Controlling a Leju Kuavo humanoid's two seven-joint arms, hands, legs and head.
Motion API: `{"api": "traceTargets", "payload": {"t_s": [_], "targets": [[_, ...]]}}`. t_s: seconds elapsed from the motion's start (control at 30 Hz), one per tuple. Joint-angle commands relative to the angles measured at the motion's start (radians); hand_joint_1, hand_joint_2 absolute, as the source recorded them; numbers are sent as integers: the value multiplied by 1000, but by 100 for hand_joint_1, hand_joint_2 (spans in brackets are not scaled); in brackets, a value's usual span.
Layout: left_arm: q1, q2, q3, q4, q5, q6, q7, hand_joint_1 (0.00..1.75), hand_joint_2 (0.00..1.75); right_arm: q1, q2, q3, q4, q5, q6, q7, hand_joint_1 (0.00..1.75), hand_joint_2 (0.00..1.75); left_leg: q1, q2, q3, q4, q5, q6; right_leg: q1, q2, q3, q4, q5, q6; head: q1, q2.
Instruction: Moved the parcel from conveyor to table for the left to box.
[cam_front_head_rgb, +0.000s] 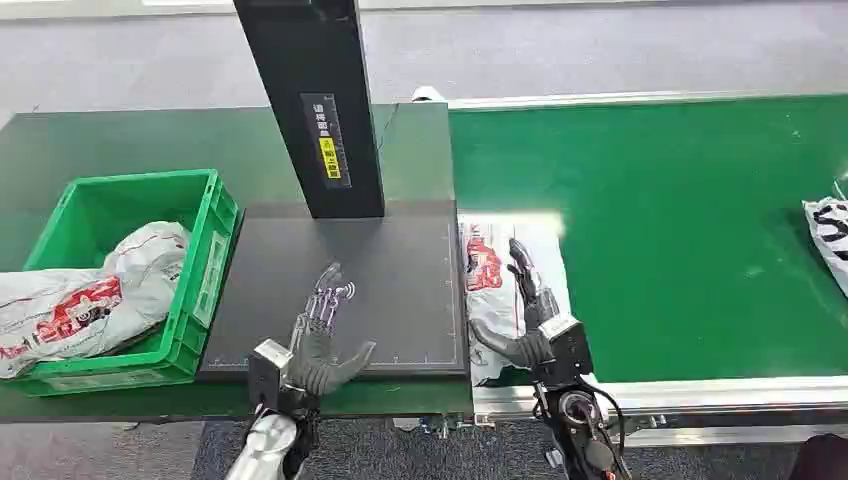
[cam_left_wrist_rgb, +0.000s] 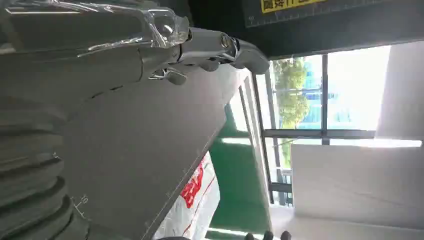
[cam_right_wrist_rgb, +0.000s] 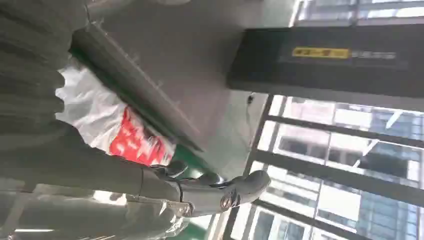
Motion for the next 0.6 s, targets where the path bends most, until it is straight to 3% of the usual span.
{"api": "traceTargets", "payload": {"t_s": [0.03, 0.13, 0.3, 0.43, 0.6], "targets": [[-20, 15, -24, 43, 8, 13, -25, 0, 175, -98, -88, -29, 133, 183, -233, 126, 0, 175, 0, -1, 1, -1, 1, 2, 0, -1, 1, -1, 1, -2, 0, 0], [-7, 16, -16, 28, 2, 10, -20, 0, 175, -97, -124, -92, 129, 199, -230, 154, 0, 175, 0, -2, 0, 0, 1, 2, 0, -3, 2, -1, 0, -2, 0, 0], [-6, 14, -12, 29, -3, 8, -20, 0, 175, -93, -113, -112, 128, 225, -222, 154, 0, 175, 0, -1, 1, 0, 0, 2, 0, -2, 2, -1, 0, -3, 0, 0], [11, 13, -5, 10, -12, 3, -17, 0, 175, -100, -155, -128, 177, 306, -242, 269, 0, 175, 0, -2, 1, 0, 0, 2, 0, -2, 2, -1, 0, -2, 0, 0], [25, 13, 0, -4, -31, -9, -9, 0, 175, -69, -157, -120, 217, 417, -140, 416, 0, 175, 0, -1, 2, -1, 0, 2, 0, -2, 3, -2, 0, -2, 0, 0]]}}
